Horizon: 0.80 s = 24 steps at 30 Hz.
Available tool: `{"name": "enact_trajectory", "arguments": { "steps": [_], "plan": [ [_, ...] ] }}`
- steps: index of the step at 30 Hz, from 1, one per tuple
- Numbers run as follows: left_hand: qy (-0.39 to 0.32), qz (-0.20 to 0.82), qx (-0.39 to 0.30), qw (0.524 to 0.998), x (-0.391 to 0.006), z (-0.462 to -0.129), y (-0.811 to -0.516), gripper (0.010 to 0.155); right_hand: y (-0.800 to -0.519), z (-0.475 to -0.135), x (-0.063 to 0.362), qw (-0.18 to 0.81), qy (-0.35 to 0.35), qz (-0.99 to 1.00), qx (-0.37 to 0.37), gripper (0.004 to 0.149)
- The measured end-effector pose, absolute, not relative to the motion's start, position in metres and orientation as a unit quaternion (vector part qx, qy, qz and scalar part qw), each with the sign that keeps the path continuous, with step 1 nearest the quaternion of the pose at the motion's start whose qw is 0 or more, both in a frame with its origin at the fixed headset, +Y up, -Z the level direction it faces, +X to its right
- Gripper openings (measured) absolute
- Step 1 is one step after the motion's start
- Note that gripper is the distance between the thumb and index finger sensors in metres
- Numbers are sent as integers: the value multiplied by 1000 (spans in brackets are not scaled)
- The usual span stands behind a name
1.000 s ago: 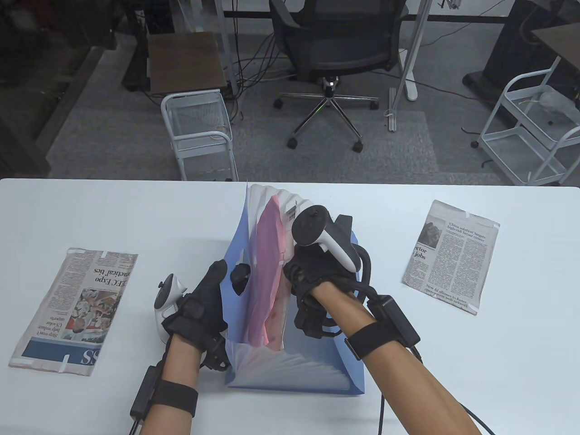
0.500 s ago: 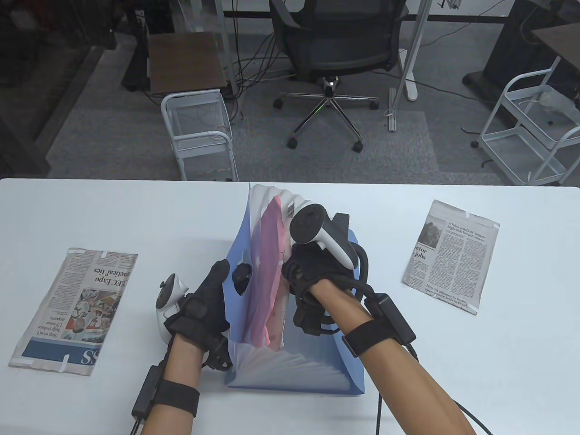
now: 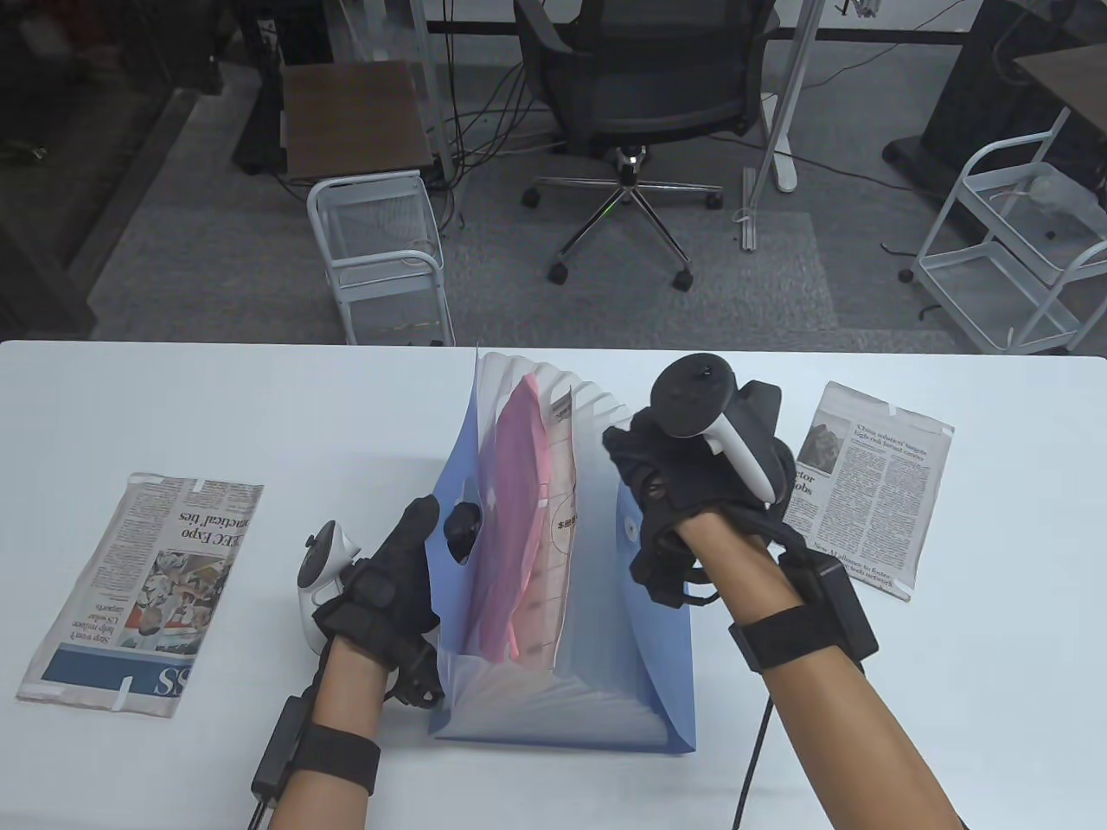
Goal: Sort materials into accordion folder compartments
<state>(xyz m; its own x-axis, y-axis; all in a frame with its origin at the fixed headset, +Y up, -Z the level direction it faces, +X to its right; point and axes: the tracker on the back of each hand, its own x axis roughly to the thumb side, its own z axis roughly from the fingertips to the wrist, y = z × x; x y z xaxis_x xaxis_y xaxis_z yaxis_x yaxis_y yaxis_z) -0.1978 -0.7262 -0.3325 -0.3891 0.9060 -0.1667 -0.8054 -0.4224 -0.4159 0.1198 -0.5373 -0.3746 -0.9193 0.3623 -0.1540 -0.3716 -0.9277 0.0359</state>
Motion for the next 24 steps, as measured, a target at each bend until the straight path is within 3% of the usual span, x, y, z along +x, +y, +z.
{"name": "enact_trajectory", "arguments": {
  "steps": [4,9,16,24],
  "plan": [
    [-135,821,-186,523,-198,-333,-726,76,-560,-390,158,100,15,986,-133,61],
    [-137,820,-186,524,-198,-333,-727,76,-614,-410,198,36,35,978,-201,69],
    [-137,819,-186,525,-199,-334,-727,76,-684,-428,233,29,77,960,-266,80],
    [-137,819,-186,526,-199,-334,-727,76,-746,-437,250,12,121,947,-298,83]
  ]
}}
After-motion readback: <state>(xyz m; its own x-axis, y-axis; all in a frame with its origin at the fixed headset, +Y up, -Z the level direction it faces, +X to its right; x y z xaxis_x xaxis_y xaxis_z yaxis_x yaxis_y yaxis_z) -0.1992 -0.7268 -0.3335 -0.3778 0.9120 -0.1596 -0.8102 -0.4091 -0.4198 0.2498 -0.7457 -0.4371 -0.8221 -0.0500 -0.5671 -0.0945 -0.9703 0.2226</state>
